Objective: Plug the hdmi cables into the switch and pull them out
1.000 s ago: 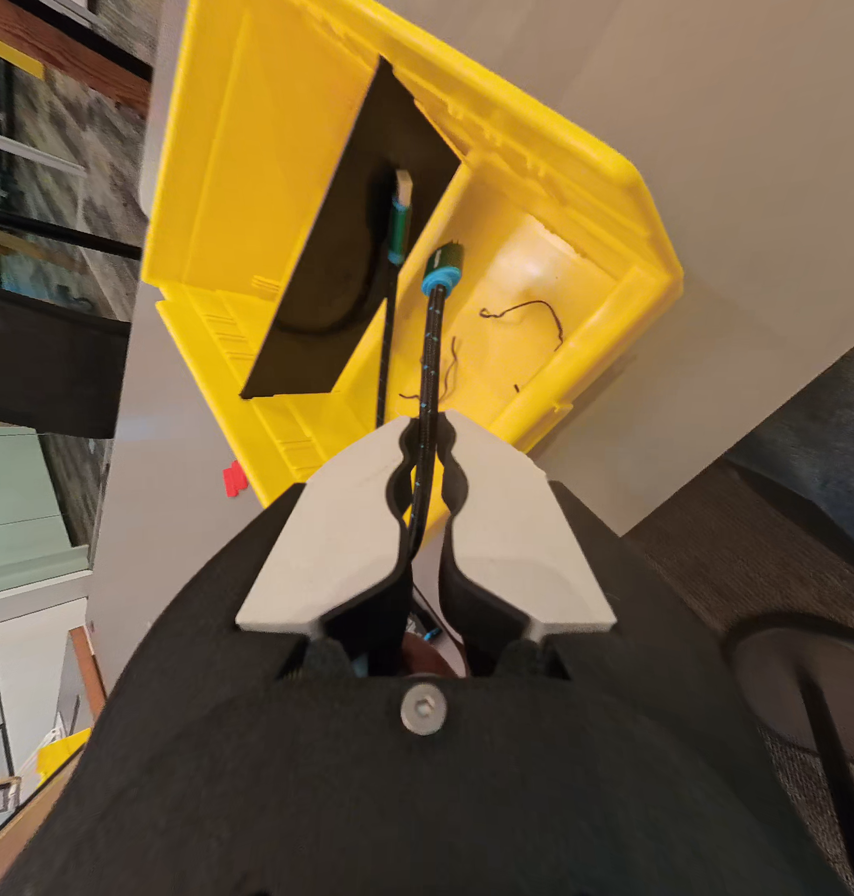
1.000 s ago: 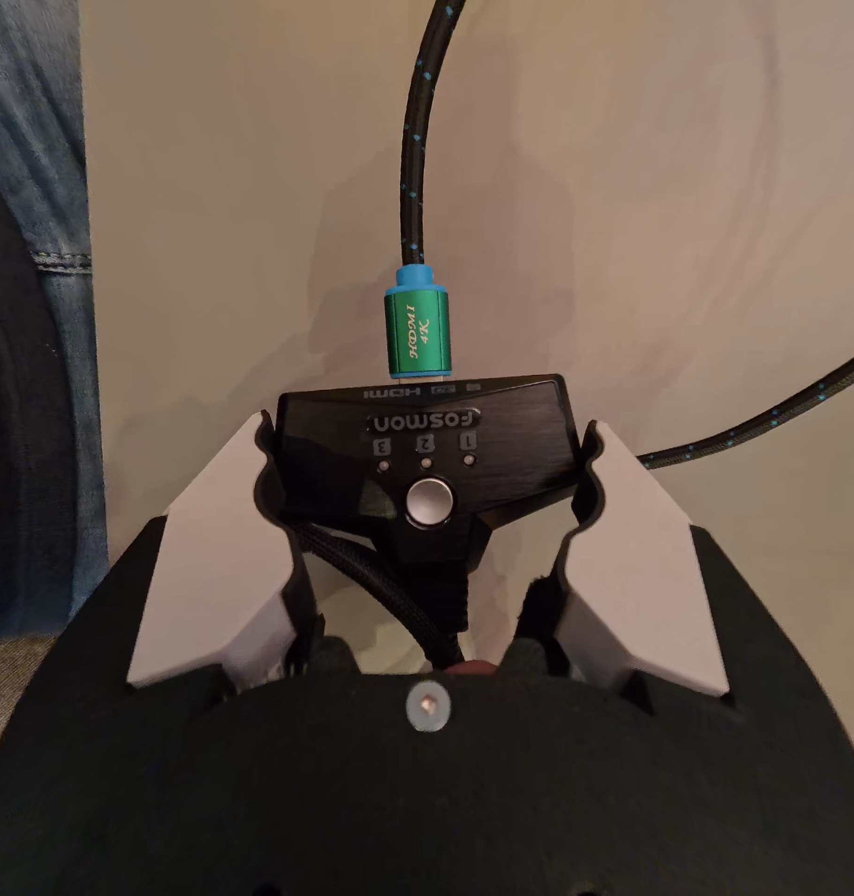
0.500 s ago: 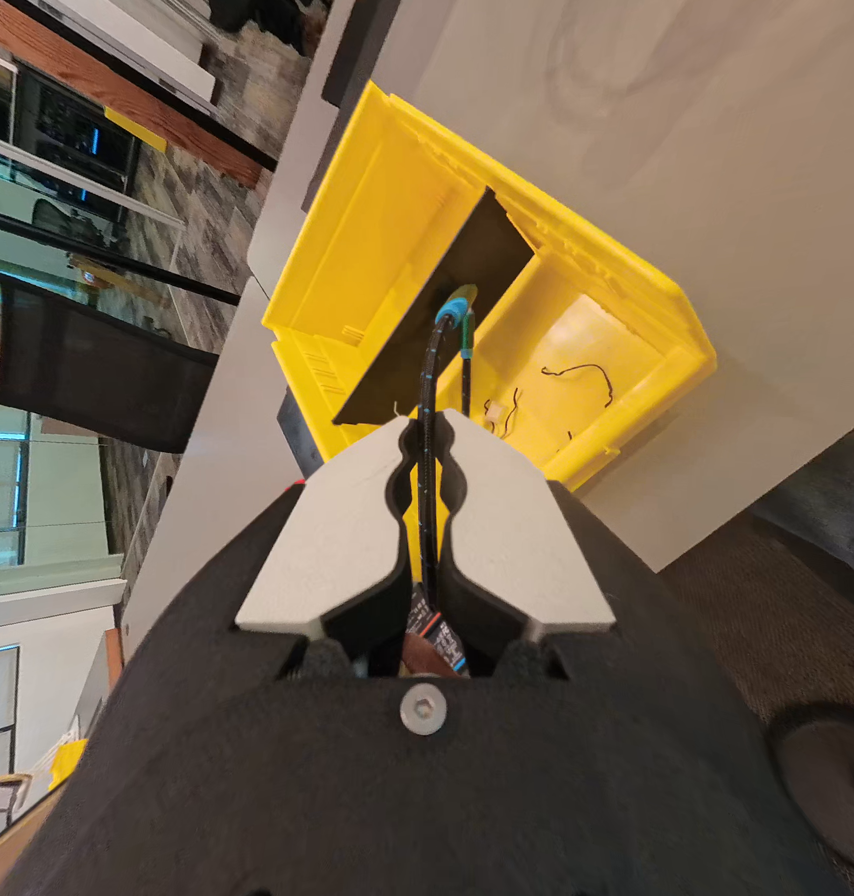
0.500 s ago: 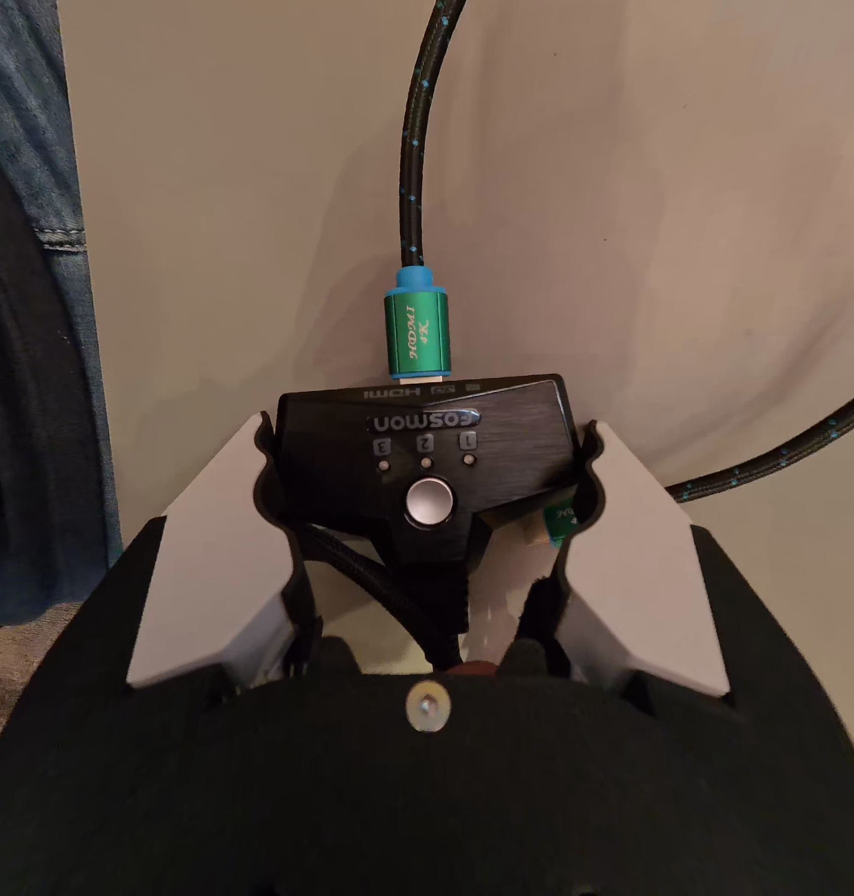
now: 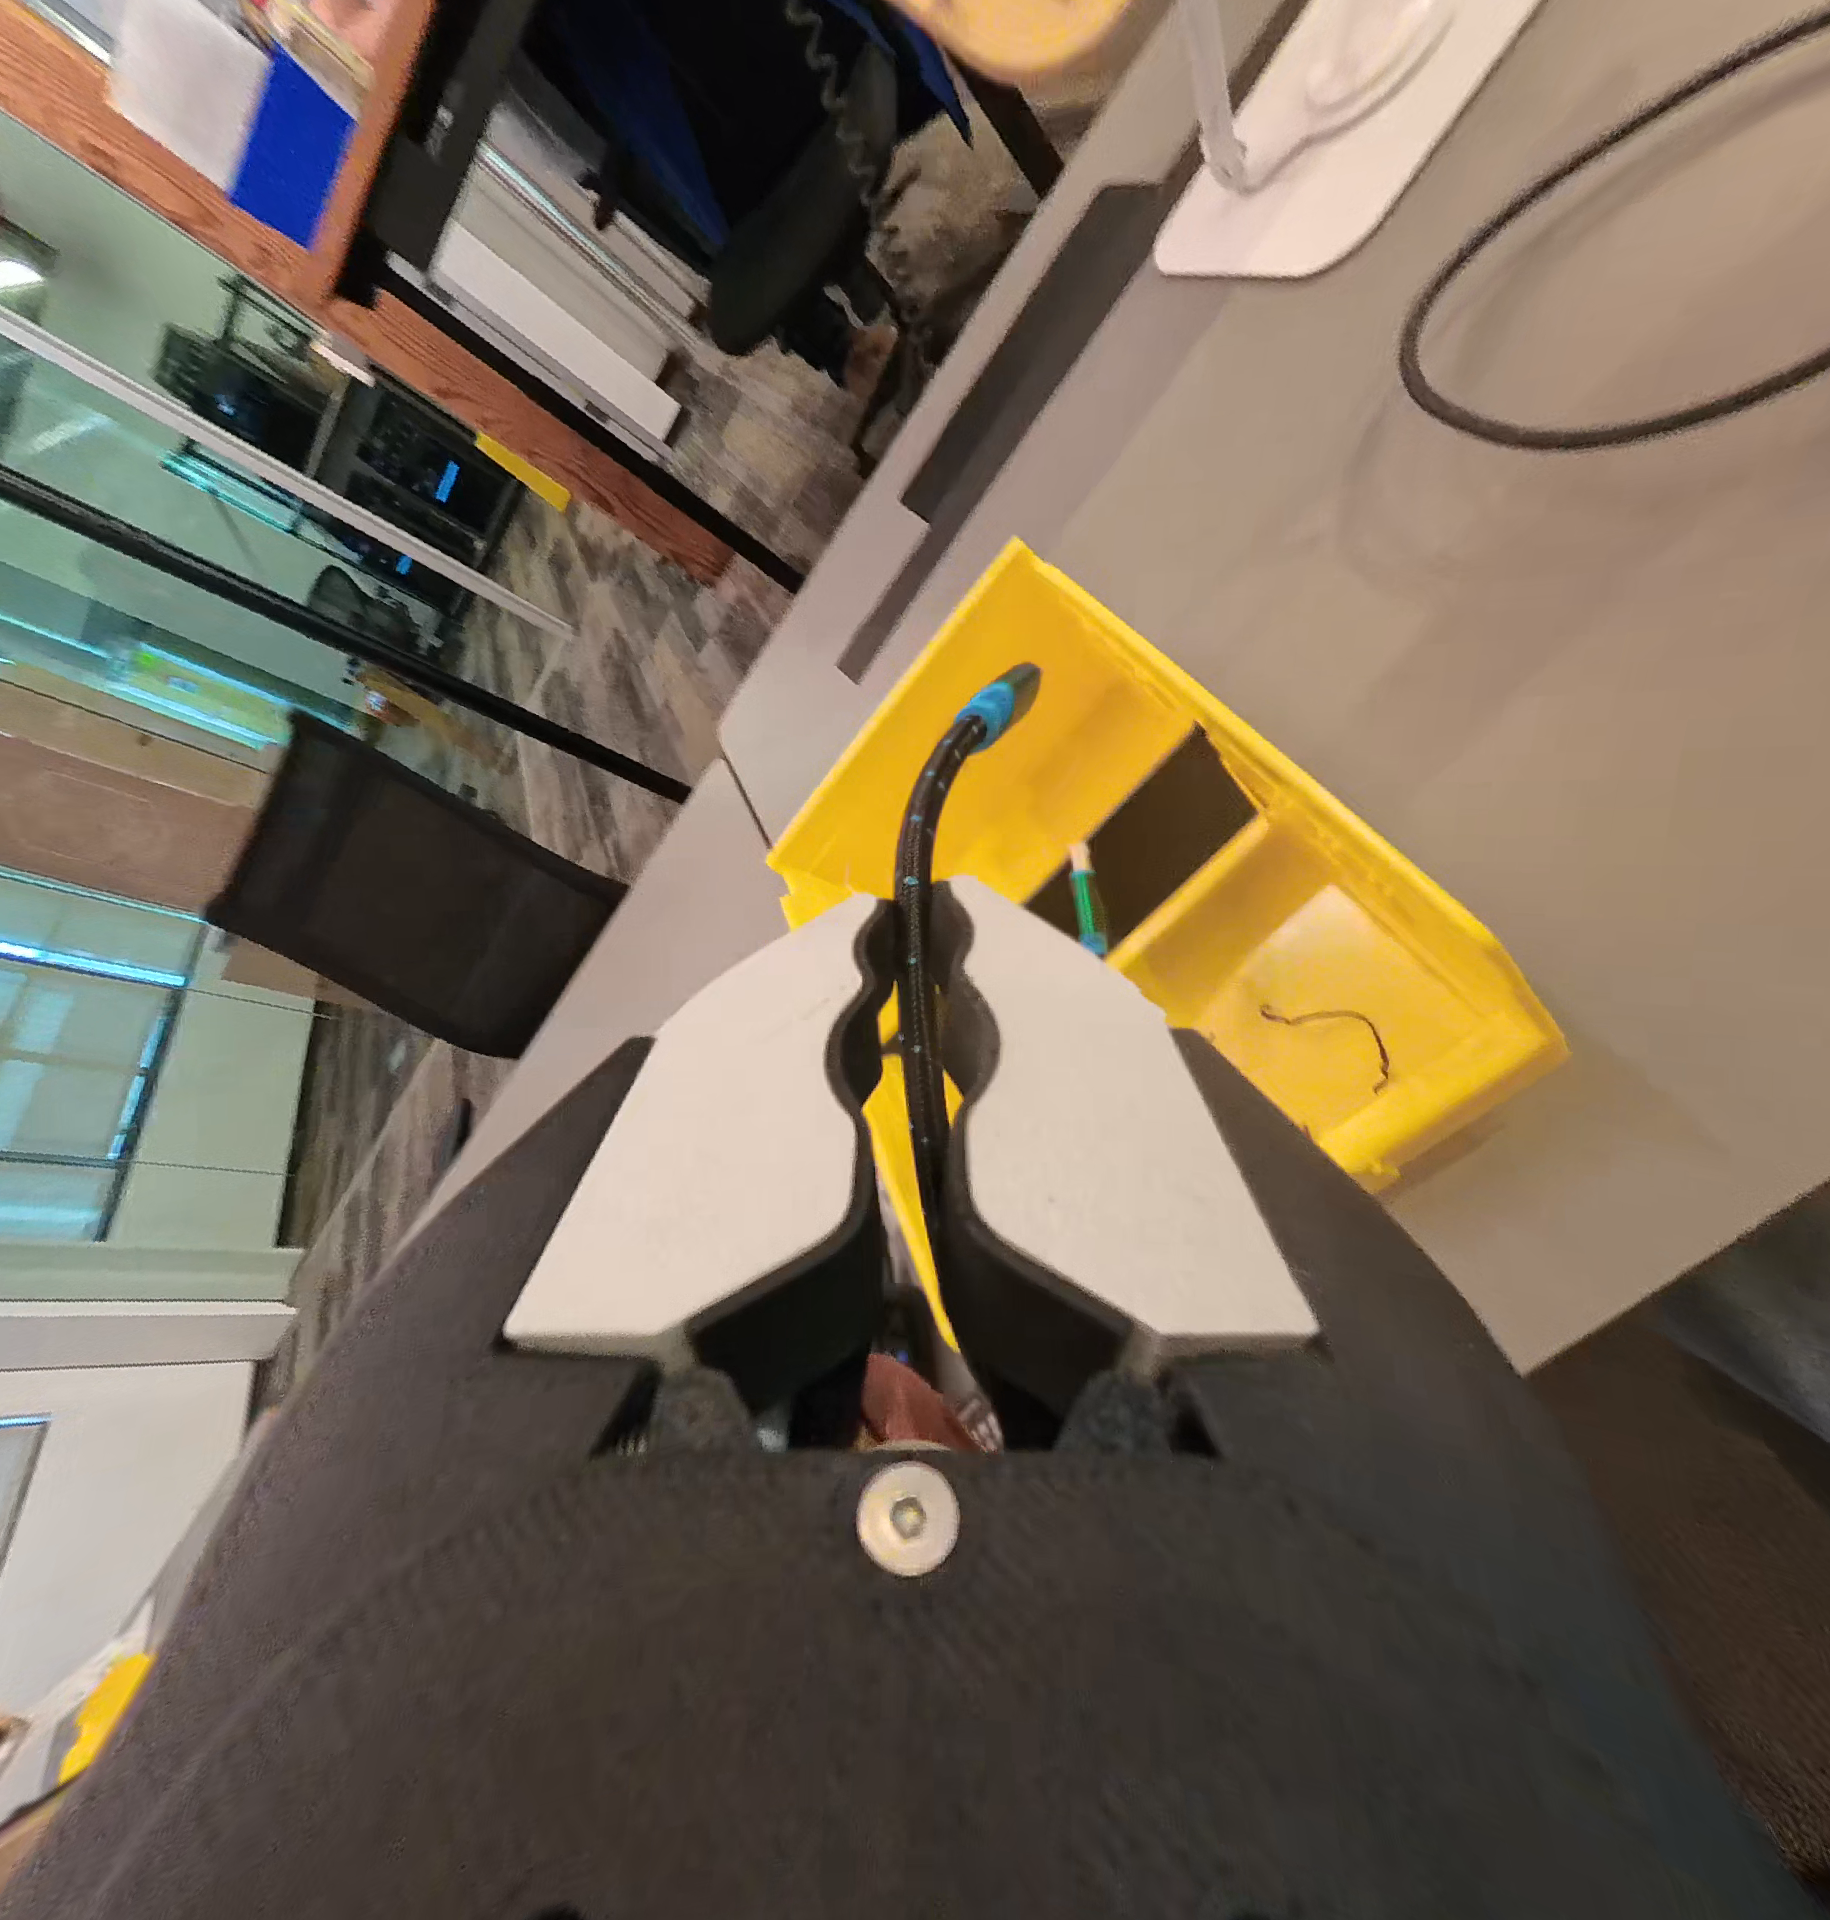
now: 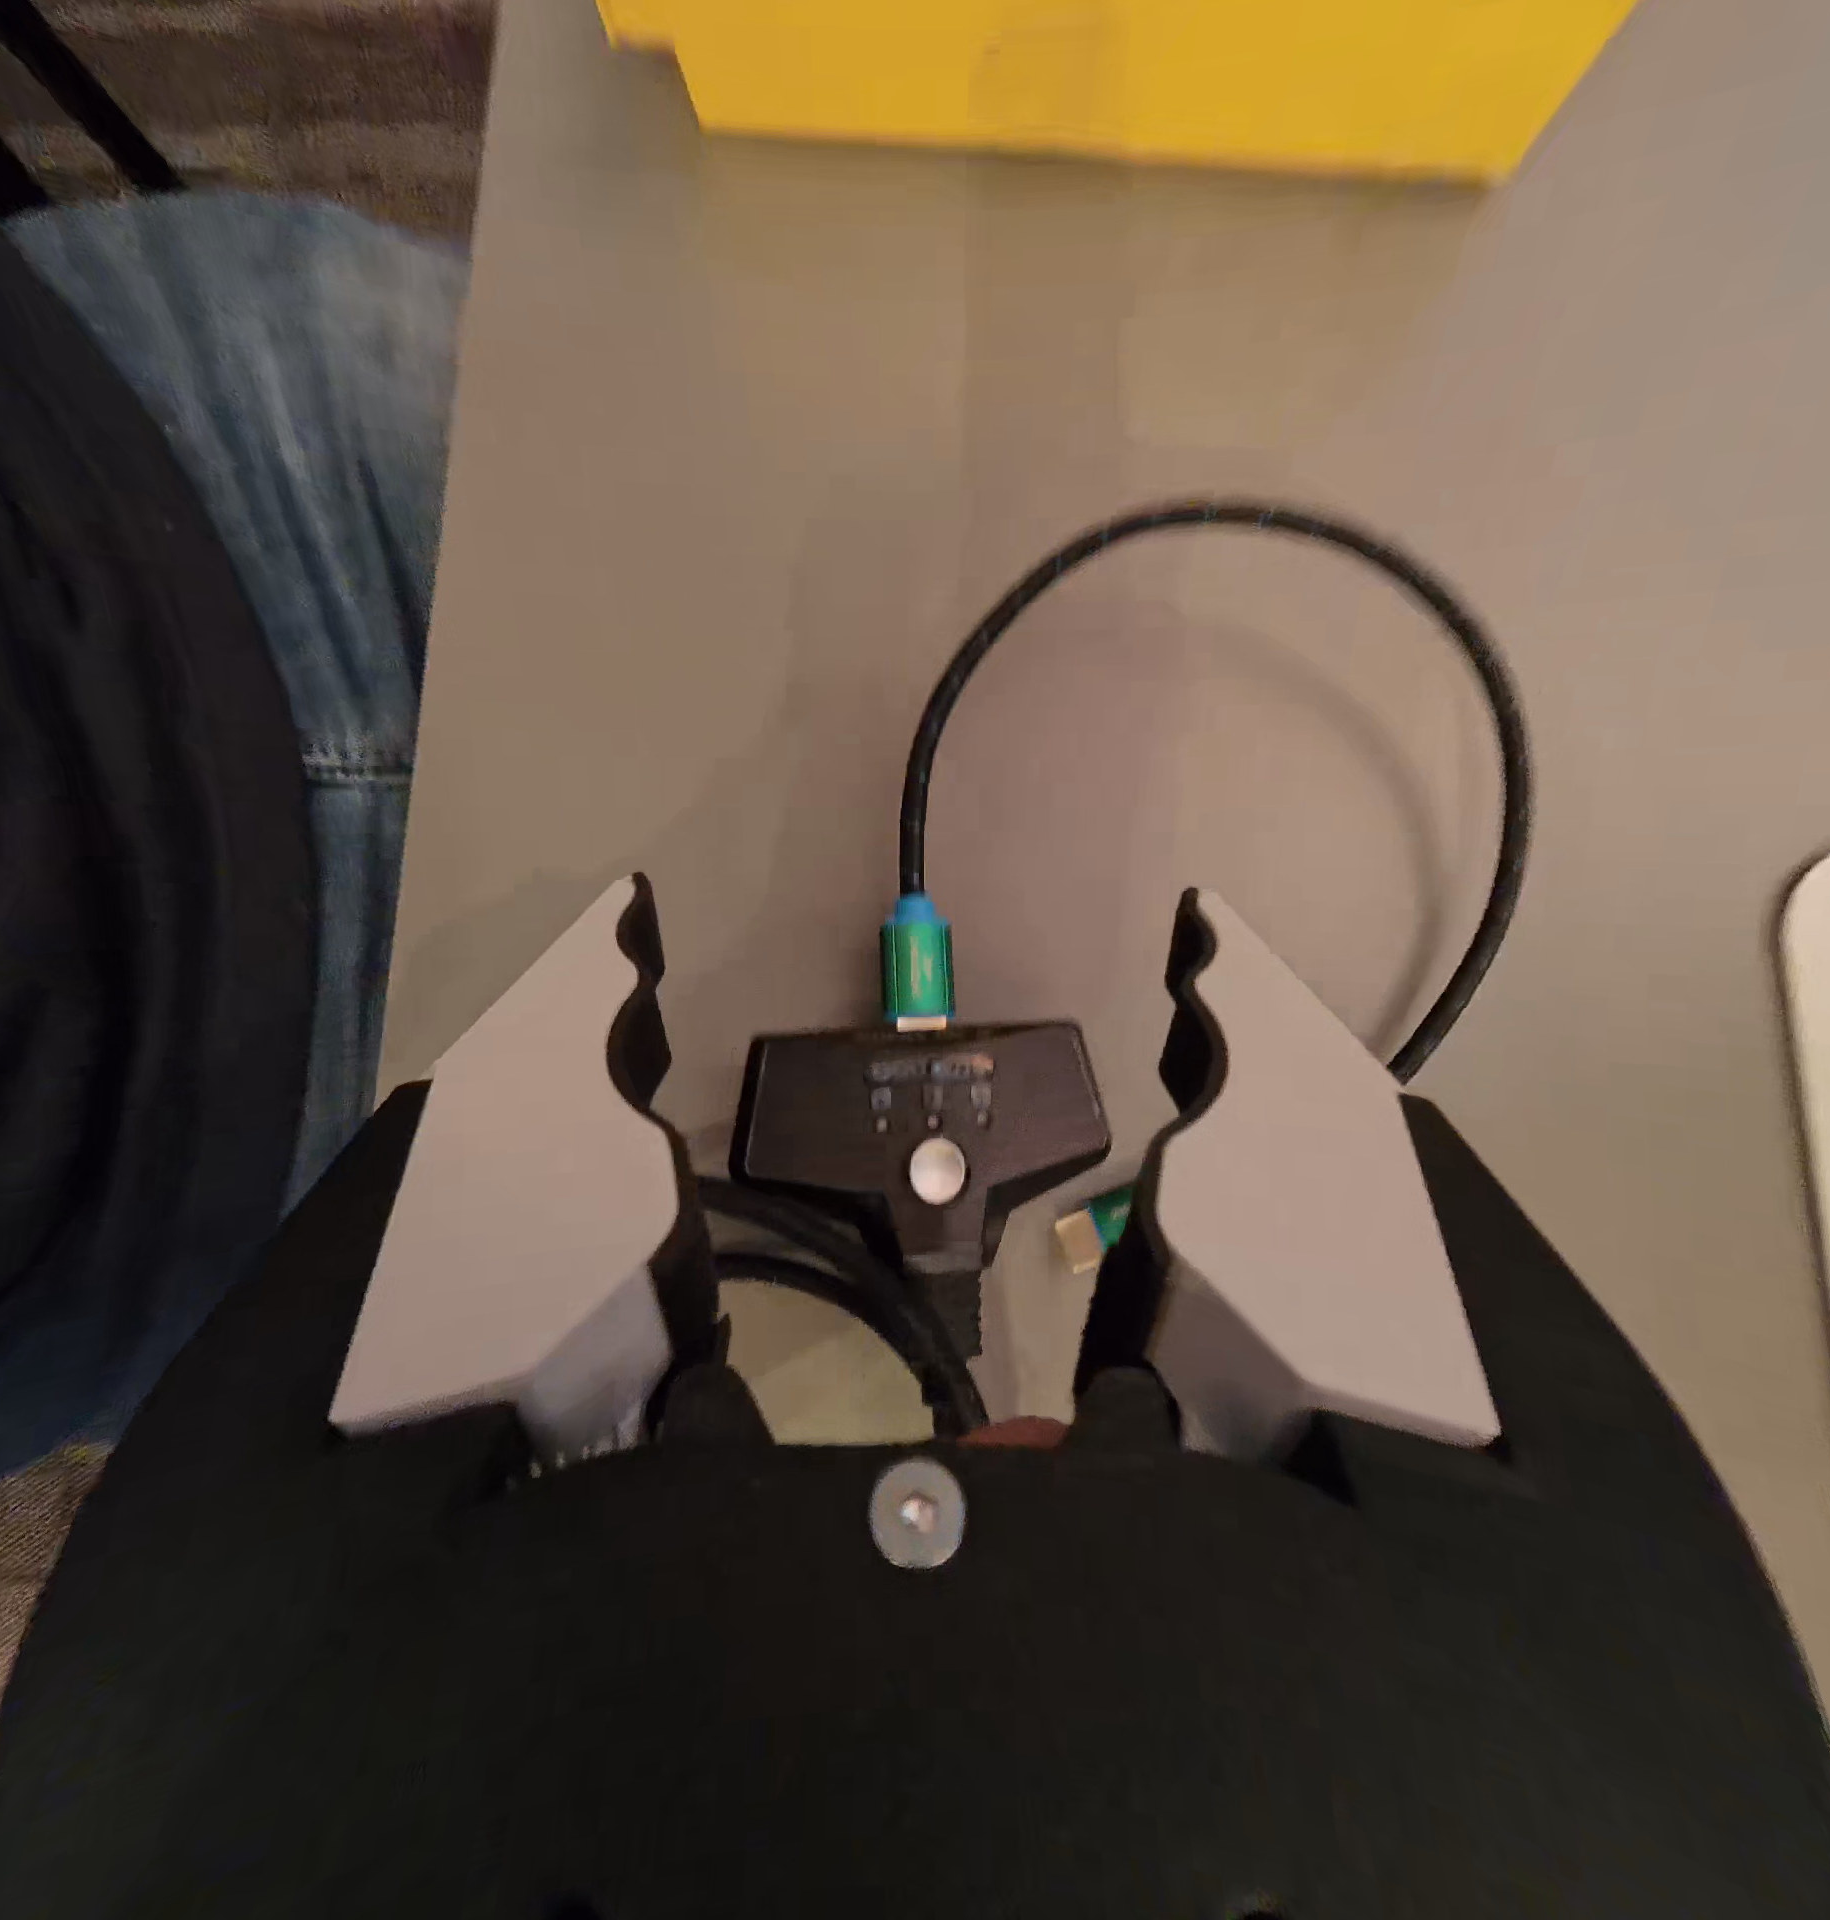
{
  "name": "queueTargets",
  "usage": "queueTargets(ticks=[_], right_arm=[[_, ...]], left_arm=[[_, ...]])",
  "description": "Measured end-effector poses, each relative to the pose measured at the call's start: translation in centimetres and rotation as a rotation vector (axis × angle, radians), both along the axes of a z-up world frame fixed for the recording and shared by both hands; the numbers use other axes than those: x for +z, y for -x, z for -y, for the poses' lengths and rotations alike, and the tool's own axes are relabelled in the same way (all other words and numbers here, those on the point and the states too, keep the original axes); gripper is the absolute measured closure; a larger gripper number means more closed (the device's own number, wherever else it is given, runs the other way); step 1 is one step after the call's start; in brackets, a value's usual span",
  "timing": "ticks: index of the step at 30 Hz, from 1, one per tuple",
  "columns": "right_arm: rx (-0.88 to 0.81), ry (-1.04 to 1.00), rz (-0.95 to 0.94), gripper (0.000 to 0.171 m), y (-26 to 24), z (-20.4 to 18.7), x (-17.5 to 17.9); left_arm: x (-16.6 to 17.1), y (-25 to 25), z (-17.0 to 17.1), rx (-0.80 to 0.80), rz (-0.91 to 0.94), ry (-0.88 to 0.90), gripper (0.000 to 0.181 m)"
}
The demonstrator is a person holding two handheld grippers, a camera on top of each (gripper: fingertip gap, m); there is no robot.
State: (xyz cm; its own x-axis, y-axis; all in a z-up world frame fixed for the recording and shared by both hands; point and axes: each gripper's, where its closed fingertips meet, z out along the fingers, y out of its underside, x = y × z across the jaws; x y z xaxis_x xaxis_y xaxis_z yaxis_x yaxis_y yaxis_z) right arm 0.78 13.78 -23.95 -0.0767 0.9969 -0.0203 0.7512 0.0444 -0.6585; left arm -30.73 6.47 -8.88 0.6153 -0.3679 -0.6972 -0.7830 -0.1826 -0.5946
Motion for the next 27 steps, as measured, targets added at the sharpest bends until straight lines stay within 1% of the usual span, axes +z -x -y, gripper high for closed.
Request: queueTargets(ticks=[3, 6, 8, 12, 14, 17, 21, 22, 23, 24, 25, 26, 27], right_arm=[[0.018, -0.069, -0.084, 0.073, 2.4, 0.2, 2.8], [0.047, -0.145, -0.162, 0.068, 4.7, 0.6, 5.3], [0.037, -0.148, -0.223, 0.064, 6.1, 0.7, 6.8], [-0.057, -0.046, -0.414, 0.066, 8.3, 0.1, 9.6], [-0.119, -0.020, -0.494, 0.069, 8.8, -1.0, 9.9], [-0.164, 0.157, -0.615, 0.071, 9.0, -1.6, 9.9], [-0.178, 0.379, -0.799, 0.086, 8.0, -2.5, 11.6], [-0.169, 0.414, -0.835, 0.095, 7.6, -2.6, 12.1], [-0.149, 0.437, -0.862, 0.107, 7.1, -2.6, 12.4], [-0.123, 0.448, -0.883, 0.124, 6.6, -2.4, 12.8], [-0.101, 0.438, -0.898, 0.147, 6.1, -2.2, 13.0], [-0.094, 0.411, -0.902, 0.163, 5.6, -2.1, 13.2], [-0.092, 0.379, -0.903, 0.164, 5.2, -2.0, 13.5]], left_arm=[[3.3, -2.3, 0.2, -0.041, 0.009, -0.057, 0.176], [6.2, -5.1, 0.4, -0.090, -0.009, -0.116, 0.176], [8.0, -7.3, 0.4, -0.139, 0.011, -0.152, 0.176], [10.4, -12.1, 0.2, -0.265, 0.125, -0.220, 0.176], [11.3, -14.3, 0.0, -0.326, 0.213, -0.259, 0.176], [10.9, -17.6, -0.3, -0.429, 0.295, -0.241, 0.176], [9.9, -20.7, -0.9, -0.531, 0.396, -0.206, 0.176], [9.6, -21.1, -1.1, -0.548, 0.425, -0.188, 0.176], [9.3, -21.5, -1.2, -0.569, 0.458, -0.168, 0.176], [9.2, -21.7, -1.4, -0.584, 0.494, -0.168, 0.176], [9.2, -21.8, -1.7, -0.591, 0.535, -0.161, 0.176], [9.1, -21.7, -2.1, -0.590, 0.574, -0.152, 0.176], [9.2, -21.3, -2.6, -0.580, 0.616, -0.154, 0.175]])
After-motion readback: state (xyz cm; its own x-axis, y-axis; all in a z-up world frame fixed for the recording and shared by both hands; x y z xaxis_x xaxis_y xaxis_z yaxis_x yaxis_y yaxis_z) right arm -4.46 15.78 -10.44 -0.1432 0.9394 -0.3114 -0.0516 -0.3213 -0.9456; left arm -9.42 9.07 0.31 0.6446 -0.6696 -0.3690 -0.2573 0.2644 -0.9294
